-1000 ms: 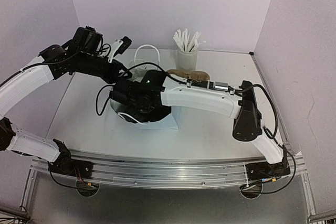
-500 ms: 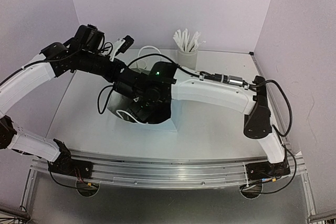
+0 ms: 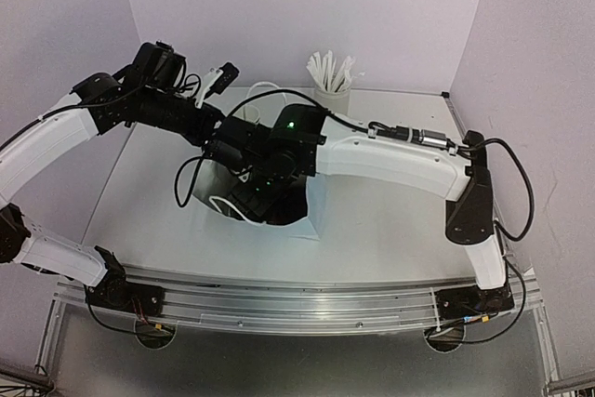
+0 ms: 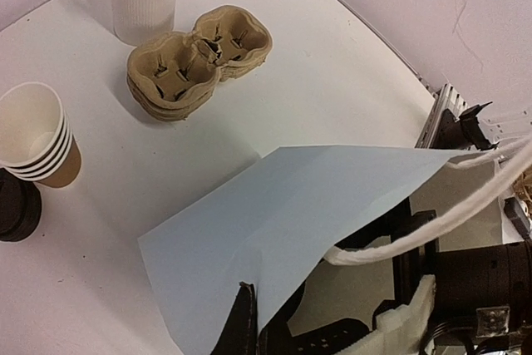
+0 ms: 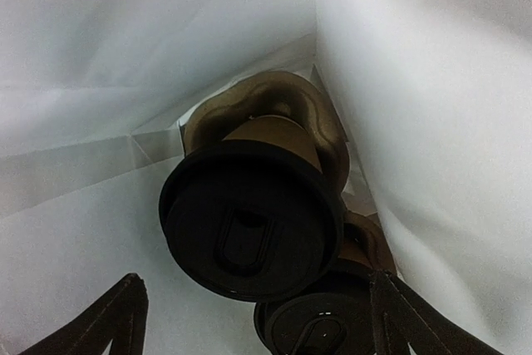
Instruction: Pack the takeout coffee
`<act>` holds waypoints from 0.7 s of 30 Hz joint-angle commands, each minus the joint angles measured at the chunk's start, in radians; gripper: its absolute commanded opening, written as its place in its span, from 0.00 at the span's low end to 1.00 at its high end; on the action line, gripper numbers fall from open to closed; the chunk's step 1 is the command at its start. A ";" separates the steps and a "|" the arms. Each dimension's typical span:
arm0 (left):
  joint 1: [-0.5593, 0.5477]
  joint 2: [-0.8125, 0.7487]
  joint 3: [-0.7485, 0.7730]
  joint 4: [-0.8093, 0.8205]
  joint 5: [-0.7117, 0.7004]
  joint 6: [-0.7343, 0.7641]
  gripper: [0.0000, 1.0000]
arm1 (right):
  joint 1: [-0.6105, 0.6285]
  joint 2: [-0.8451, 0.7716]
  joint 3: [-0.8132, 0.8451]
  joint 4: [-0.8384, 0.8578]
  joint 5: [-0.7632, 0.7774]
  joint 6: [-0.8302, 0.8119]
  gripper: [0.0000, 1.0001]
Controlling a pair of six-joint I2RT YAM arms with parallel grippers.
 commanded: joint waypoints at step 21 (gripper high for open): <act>-0.009 0.039 0.001 -0.126 0.009 0.020 0.00 | 0.010 -0.308 -0.081 0.250 0.262 0.083 0.80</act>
